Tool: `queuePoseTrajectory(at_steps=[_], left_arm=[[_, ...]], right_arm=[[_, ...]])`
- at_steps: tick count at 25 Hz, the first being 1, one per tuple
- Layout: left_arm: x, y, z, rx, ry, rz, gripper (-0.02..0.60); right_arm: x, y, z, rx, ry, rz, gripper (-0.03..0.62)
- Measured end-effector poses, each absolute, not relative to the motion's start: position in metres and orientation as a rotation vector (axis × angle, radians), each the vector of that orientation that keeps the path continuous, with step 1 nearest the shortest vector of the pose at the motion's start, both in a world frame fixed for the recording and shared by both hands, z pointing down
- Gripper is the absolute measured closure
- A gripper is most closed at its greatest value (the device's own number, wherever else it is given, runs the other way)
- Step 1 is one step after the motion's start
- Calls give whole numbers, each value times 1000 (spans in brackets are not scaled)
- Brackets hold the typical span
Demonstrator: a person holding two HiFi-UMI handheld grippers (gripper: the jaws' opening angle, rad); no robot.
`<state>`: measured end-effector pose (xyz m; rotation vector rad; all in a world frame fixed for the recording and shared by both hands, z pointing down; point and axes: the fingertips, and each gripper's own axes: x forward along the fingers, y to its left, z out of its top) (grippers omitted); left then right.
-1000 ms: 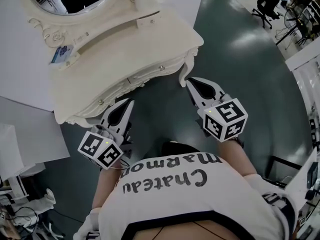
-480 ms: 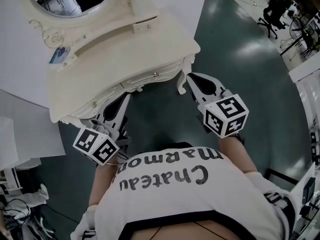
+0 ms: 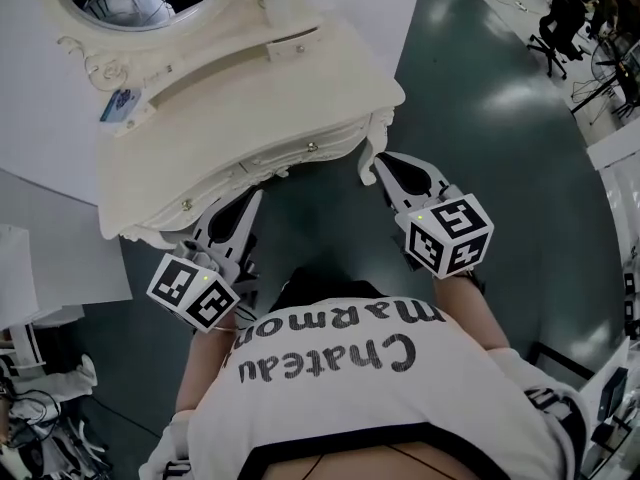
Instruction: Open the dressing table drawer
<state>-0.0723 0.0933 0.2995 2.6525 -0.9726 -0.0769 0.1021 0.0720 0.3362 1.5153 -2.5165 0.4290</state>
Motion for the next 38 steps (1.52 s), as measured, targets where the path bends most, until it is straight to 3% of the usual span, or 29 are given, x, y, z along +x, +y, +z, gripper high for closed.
queuePoseTrajectory(at_steps=[10,23,38], left_arm=[[-66,56,307,2637,-946,-67,558],[-37,-73,300,2659,-816,-111,558],[-117,-174,303,2578,-1028,-164,558]], right_arm=[[109,40,348,1533,-2488,472,568],[131,-60,341,1609,-2390,468,568],[62,-203,353,1401,-2460,470,568]])
